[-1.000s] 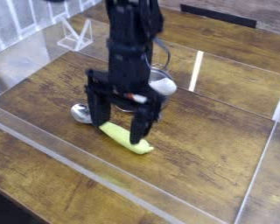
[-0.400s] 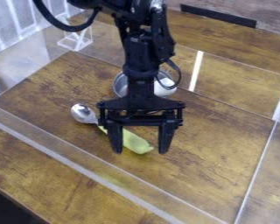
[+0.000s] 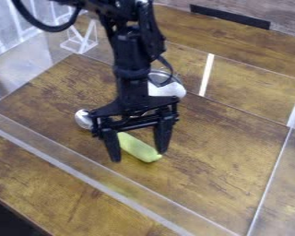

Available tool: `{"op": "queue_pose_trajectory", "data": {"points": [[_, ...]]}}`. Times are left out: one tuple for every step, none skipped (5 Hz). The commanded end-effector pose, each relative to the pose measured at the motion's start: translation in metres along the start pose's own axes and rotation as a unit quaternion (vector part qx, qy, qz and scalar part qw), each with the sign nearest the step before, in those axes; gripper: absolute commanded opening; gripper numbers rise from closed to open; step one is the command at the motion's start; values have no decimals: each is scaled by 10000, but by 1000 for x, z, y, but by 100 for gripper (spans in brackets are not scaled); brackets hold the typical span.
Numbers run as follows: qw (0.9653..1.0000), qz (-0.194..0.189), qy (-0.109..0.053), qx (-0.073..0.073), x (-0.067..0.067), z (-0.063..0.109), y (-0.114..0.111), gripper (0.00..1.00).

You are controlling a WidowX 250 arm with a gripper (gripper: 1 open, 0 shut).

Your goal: Move the green spoon to the left

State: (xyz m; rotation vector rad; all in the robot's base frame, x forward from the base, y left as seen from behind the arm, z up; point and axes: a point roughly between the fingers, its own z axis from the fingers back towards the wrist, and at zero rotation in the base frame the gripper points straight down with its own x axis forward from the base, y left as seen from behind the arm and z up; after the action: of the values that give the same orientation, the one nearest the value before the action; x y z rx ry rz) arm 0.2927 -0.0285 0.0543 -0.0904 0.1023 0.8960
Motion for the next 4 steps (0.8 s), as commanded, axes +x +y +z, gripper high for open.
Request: {"op": "queue_pose_trajectory", "data": {"points": [[9958,745,-247,-467,10,18,4,100],[9932,988,-284,-538,13,17,1,100],[9922,1057,-314,-576,14,16,-4,100],[9916,1089,-341,-603,11,13,-4,100]]}}
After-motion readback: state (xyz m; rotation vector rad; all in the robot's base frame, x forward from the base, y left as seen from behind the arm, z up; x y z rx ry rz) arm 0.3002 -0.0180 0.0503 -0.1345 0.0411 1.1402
